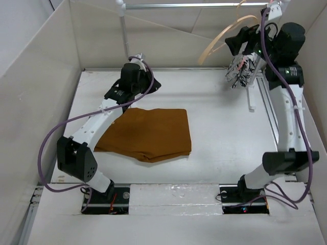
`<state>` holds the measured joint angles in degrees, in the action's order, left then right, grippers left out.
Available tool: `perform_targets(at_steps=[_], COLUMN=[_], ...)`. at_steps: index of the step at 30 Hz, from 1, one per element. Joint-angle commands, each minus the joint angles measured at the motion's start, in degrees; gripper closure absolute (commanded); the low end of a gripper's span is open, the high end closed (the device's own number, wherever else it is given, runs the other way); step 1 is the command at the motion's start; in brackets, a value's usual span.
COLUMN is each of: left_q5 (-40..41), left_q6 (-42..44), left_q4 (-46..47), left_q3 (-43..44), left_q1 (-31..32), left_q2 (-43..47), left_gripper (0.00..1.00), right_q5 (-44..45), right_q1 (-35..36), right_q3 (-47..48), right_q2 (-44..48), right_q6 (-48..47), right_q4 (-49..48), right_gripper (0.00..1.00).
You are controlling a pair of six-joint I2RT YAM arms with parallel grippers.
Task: Place the trousers on the hanger
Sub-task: Pick up the hanger from the clothesline.
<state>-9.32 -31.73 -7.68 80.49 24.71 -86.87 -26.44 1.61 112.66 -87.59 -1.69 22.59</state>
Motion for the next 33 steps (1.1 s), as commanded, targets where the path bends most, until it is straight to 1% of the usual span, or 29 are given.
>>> perform_targets(at_steps=[1, 2, 4, 6, 7, 8, 9, 11, 13, 14, 15, 17, 18, 19, 20, 21, 22, 25, 26, 28, 29, 31, 32, 33], left_q5=[-2.1, -2.9, -3.4, -3.8, -3.8, -3.8, -3.8, -3.9, -4.3, -4.6, -4.7, -4.6, -4.4, -4.5, -4.3, -4.5, -4.5, -5.7, -7.9, -10.3, -12.2, -13.3, -14.6, -15.3], left_q6=[1.6, 1.5, 1.6, 1.6, 1.7, 1.6, 1.7, 1.5, 1.4, 1.2, 1.2, 1.3, 1.4, 1.4, 1.4, 1.3, 1.3, 1.3, 0.7, 0.1, -0.3, -1.8, -2.5, -3.5], left_q4=[0.2, 0.7, 0.8, 0.9, 1.2, 1.4, 1.4, 1.6, 1.9, 2.0, 2.1, 1.7, 1.7, 1.6, 1.5, 1.4, 1.4, 0.9, 0.8, 0.2, 0.0, 0.6, 1.3, 2.7], left_q3=[-0.9, -2.5, -4.2, -6.3, -6.9, -8.4, -9.1, -10.5, -11.2, -11.8, -11.9, -12.1, -12.1, -12.1, -12.0, -11.7, -11.7, -9.2, -7.2, -3.9, -0.5, 2.5, 4.9, 6.1], left_q1=[-0.3, -0.3, -0.3, -0.3, -0.3, -0.3, -0.3, -0.3, -0.3, -0.3, -0.3, -0.3, 0.2, 0.3, 0.3, 0.3, 0.3, 0.3, 0.3, 0.3, 0.3, 0.3, 0.3, 0.3], left_q2=[-0.8, -0.4, -0.2, 0.2, 0.4, 0.6, 1.0, 1.2, 1.4, 1.4, 1.4, 1.5, 1.8, 1.9, 1.9, 2.0, 2.0, 1.8, 1.3, 0.6, 0.0, 0.1, 0.3, 0.2], left_gripper=[0.87, 0.79, 0.74, 0.73, 0.73, 0.72, 0.72, 0.72, 0.72, 0.72, 0.72, 0.72, 0.72, 0.72, 0.72, 0.71, 0.71, 0.59, 0.54, 0.50, 0.47, 0.44, 0.41, 0.39], right_q5=[-7.7, -11.1, -13.5, -12.9, -13.9, -14.5, -14.5, -14.8, -15.3, -15.7, -15.8, -15.1, -14.7, -14.6, -14.4, -13.9, -13.9, -13.8, -14.0, -15.3, -15.9, -18.4, -19.1, -20.2], right_q1=[-1.8, -2.5, -2.5, -2.5, -2.5, -2.5, -1.9, -1.3, -0.7, -0.2, 0.3, 0.3, 0.8, 0.9, 0.9, 1.5, 1.5, 2.0, 2.0, 2.0, 2.0, 2.0, 2.0, 2.0], right_q3=[4.0, 5.7, 6.4, 7.3, 6.6, 5.5, 3.8, 3.6, 4.9, 4.4, 3.7, 2.5, 2.2, 2.0, 1.7, 1.3, 1.4, 2.7, 1.6, -0.3, -1.6, -6.6, -8.4, -12.6], right_q2=[-7.7, -10.7, -13.0, -15.7, -16.2, -16.6, -17.3, -18.8, -21.7, -22.4, -22.6, -23.0, -22.9, -22.7, -22.5, -21.8, -21.2, -20.2, -18.8, -17.1, -15.3, -13.2, -11.9, -9.8], right_q6=[7.7, 11.2, 14.2, 17.3, 19.2, 21.2, 24.5, 26.7, 29.3, 30.6, 33.1, 33.7, 33.7, 33.6, 33.4, 32.6, 32.5, 28.9, 28.7, 28.4, 28.4, 28.4, 28.3, 28.4], right_q4=[-2.7, -5.9, -9.9, -11.5, -13.8, -19.2, -21.3, -26.4, -27.9, -32.2, -34.3, -35.8, -36.1, -36.6, -36.1, -36.1, -36.1, -31.7, -31.7, -32.0, -32.3, -33.0, -33.0, -33.1], right_gripper=[0.18, 0.17, 0.16, 0.15, 0.15, 0.14, 0.14, 0.14, 0.17, 0.21, 0.31, 0.44, 0.65, 0.71, 0.82, 0.90, 0.90, 0.96, 0.97, 0.98, 1.00, 1.00, 1.00, 1.00])
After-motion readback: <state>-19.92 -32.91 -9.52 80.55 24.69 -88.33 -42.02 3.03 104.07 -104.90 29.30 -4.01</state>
